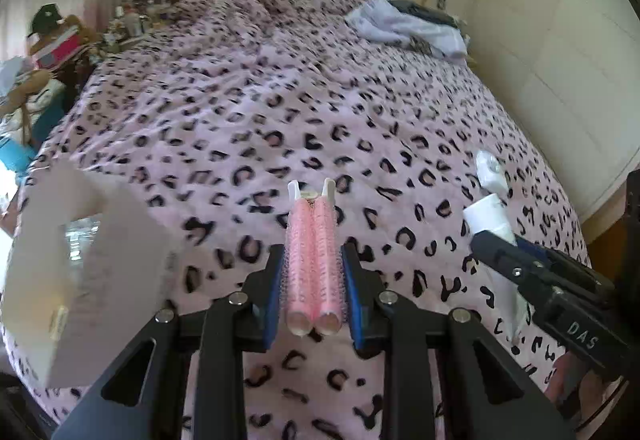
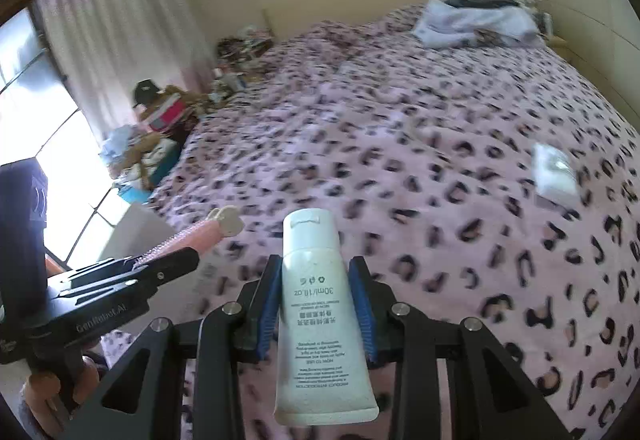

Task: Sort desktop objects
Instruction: 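Carry pink roller with left tool while right tool carries lotion tube into the white box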

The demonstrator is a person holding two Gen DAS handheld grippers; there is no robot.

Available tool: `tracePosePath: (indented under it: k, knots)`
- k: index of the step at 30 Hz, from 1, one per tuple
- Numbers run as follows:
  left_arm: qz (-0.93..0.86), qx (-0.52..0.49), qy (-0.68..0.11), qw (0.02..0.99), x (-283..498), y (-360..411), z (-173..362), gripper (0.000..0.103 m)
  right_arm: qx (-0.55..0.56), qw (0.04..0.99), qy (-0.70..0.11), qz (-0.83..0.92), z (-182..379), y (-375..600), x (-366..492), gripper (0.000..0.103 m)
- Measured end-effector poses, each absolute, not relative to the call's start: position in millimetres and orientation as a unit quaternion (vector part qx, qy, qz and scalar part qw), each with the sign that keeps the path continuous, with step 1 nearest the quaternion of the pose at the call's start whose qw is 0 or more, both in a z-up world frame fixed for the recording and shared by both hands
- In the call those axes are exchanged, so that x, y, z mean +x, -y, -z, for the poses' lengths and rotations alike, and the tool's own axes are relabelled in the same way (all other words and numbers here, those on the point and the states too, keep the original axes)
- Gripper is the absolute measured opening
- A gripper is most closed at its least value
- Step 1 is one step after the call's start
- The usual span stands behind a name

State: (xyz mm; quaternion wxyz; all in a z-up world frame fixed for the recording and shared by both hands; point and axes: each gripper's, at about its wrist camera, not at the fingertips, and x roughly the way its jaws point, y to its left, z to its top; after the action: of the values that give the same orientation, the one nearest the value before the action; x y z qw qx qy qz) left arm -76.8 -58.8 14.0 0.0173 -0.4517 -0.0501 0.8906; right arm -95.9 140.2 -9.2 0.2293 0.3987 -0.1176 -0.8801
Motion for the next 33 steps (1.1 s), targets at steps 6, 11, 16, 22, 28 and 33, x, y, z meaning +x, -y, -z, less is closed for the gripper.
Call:
tracePosePath:
  k: [6, 11, 16, 22, 28, 33]
  knots:
    - [-0.901, -0.428, 0.069, -0.011, -40.2, 104.9, -48.1, 0.028, 0.385, 0.275, 0.102, 0.875, -22.0, -84.5, -83.4, 0.034]
    - [-0.905, -0.414, 0.085, -0.042, -13.4, 144.3, -65.0, 0.028, 0.379, 0.310, 0.088, 0.868, -39.7, -42.7, -75.1, 0.034]
    - [-0.907, -0.404, 0.096, -0.070, 5.6, 177.7, -77.3, 0.028, 0.375, 0.341, 0.074, 0.859, -53.1, -2.1, -69.2, 0.034]
    - [-0.908, -0.394, 0.108, -0.093, 20.3, 212.0, -85.1, 0.028, 0.370, 0.369, 0.058, 0.850, -66.0, 40.2, -67.3, 0.034]
    - [-0.906, -0.392, 0.120, -0.106, 25.1, 235.5, -83.7, 0.028, 0.368, 0.391, 0.042, 0.843, -75.2, 79.5, -71.2, 0.034]
    - [-0.904, -0.391, 0.127, -0.116, 28.0, 252.6, -81.4, 0.028, 0.368, 0.404, 0.030, 0.837, -79.2, 107.5, -75.0, 0.034]
